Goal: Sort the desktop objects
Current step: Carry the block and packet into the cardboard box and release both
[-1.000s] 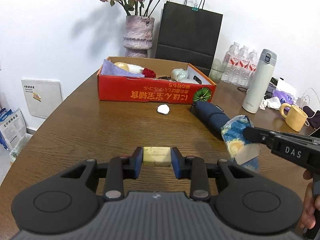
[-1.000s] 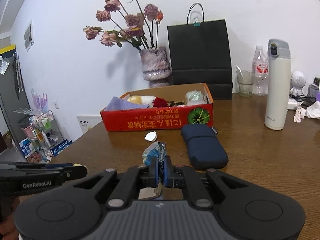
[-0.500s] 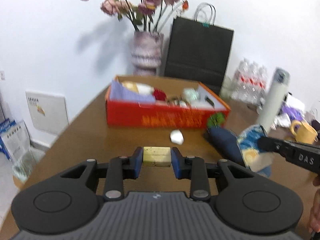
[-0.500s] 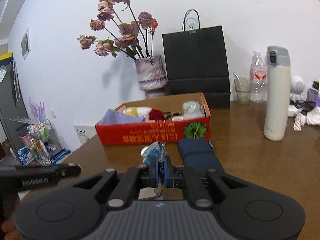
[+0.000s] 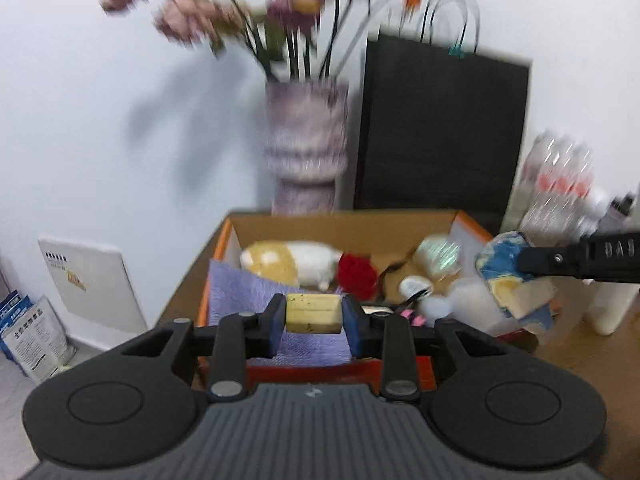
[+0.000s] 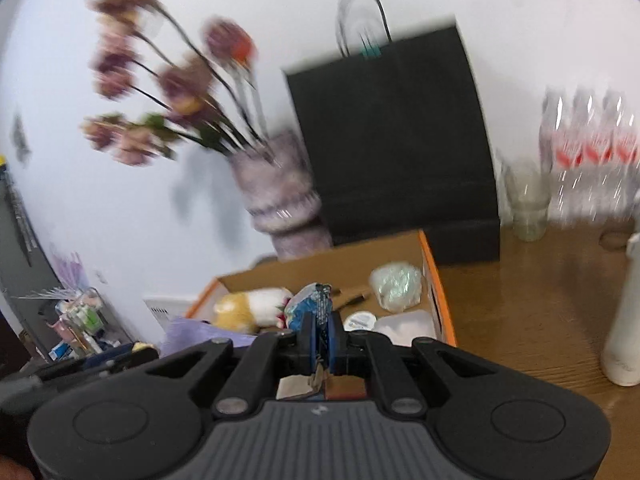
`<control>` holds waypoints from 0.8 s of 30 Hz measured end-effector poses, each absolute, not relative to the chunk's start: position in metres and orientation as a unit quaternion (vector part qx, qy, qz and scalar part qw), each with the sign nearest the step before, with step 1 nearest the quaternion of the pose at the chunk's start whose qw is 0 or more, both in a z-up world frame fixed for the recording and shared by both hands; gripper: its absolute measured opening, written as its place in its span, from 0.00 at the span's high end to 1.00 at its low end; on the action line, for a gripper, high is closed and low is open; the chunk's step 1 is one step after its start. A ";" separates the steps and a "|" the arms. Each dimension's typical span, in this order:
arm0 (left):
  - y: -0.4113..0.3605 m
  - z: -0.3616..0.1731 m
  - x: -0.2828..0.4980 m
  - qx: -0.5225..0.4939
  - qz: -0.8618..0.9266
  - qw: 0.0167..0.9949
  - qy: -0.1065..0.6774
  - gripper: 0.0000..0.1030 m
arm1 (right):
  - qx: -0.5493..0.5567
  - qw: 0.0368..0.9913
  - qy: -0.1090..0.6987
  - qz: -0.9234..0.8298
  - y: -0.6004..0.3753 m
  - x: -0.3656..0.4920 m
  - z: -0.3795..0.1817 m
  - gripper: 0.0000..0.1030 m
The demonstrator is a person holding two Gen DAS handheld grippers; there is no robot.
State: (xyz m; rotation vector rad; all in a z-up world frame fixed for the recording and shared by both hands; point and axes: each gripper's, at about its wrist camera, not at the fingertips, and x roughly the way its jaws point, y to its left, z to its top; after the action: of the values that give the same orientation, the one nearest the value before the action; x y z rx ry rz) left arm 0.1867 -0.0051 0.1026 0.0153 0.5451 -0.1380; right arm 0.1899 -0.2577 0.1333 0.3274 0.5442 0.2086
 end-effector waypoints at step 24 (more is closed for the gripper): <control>0.016 0.120 0.214 -0.058 -0.044 0.929 0.364 0.00 | 0.086 0.920 0.375 0.076 -0.220 0.245 0.129 0.27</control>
State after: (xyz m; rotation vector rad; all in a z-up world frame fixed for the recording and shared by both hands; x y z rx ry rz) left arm 0.2136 0.0164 0.1200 -0.1193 0.7449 -0.0899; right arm 0.2453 -0.2204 0.1286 0.1776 0.7712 0.1558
